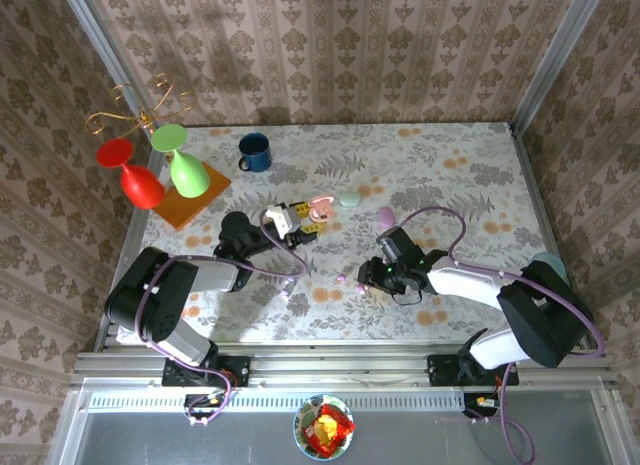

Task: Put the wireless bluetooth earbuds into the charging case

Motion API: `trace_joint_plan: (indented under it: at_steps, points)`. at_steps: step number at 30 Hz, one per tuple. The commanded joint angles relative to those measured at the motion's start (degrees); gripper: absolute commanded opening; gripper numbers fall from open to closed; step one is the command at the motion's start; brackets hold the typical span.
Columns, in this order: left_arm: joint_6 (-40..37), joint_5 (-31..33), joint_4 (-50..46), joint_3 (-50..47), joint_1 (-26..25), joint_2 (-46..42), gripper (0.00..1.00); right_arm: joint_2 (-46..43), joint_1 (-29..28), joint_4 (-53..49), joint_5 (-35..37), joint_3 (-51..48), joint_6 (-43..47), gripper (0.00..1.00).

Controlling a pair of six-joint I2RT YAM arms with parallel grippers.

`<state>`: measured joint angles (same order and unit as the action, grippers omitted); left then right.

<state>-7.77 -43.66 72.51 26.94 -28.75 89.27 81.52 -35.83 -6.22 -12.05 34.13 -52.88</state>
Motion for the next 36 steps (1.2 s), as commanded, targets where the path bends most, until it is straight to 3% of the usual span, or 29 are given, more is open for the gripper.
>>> trace_joint_plan:
  at_steps: [1, 7, 11, 18, 26, 36]
  points:
    - [0.5, -1.0, 1.7, -0.5, 0.7, -1.5, 0.26, 1.5, -0.3, 0.2, -0.2, 1.8, -0.1, 0.37]
    - [0.5, -1.0, 1.7, -1.2, 1.1, -2.3, 0.26, 3.5, -0.4, -0.1, -0.4, 3.7, 1.6, 0.35]
    - [0.5, -0.8, 1.7, -1.8, 1.6, -2.6, 0.26, 2.8, -1.3, -6.6, 3.4, 6.7, 5.4, 0.35]
    - [0.3, -0.4, 1.7, -2.3, 2.2, -2.7, 0.26, 6.1, -8.6, -25.7, 21.3, 16.8, 12.1, 0.38]
    - [0.8, 1.1, 1.6, -4.2, 8.8, -4.5, 0.26, 17.2, -18.4, -40.7, 38.8, 28.5, 10.4, 0.37]
    - [2.5, -1.4, 1.6, -4.0, 9.5, -3.9, 0.26, 25.2, -20.9, -46.0, 41.7, 35.6, 10.2, 0.35]
